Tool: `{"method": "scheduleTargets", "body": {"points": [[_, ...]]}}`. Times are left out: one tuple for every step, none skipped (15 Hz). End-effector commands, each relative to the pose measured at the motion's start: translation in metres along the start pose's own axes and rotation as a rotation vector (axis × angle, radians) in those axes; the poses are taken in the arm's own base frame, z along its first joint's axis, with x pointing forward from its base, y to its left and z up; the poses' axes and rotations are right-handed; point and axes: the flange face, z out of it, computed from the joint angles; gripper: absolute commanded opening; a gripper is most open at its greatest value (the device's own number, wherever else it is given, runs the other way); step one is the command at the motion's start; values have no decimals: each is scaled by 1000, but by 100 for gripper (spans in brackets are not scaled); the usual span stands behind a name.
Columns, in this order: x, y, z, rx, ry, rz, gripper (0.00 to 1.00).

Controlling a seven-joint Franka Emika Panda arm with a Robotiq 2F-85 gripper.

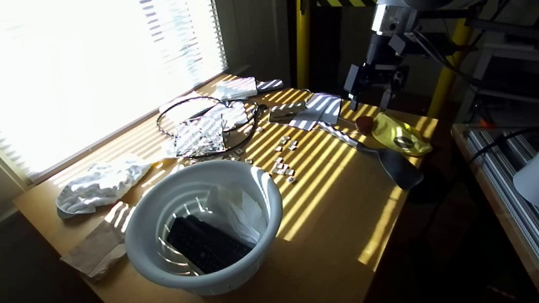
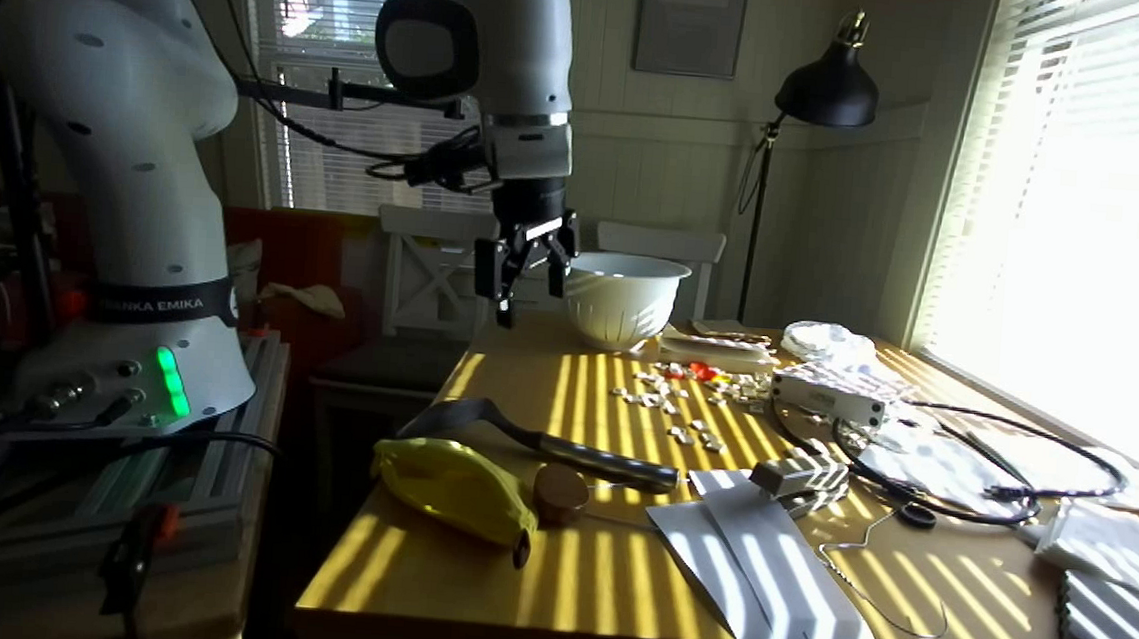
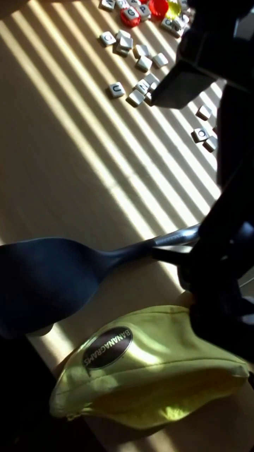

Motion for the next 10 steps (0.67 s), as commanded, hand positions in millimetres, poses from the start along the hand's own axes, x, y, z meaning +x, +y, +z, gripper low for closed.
{"method": "scheduleTargets", "body": {"points": [[28, 46, -9, -17, 35, 197, 100], [37, 59, -13, -14, 47, 252, 100], [47, 74, -15, 0, 59, 311, 100], [54, 88, -15, -3, 63, 369, 100], [56, 99, -13, -8, 50, 388, 100], [58, 109, -7, -32, 35, 397, 100], [59, 119, -2, -45, 25, 407, 100], [60, 129, 2, -53, 12, 423, 100], [60, 138, 8, -66, -10, 420, 100], [58, 145, 14, -86, -34, 393, 100]]}}
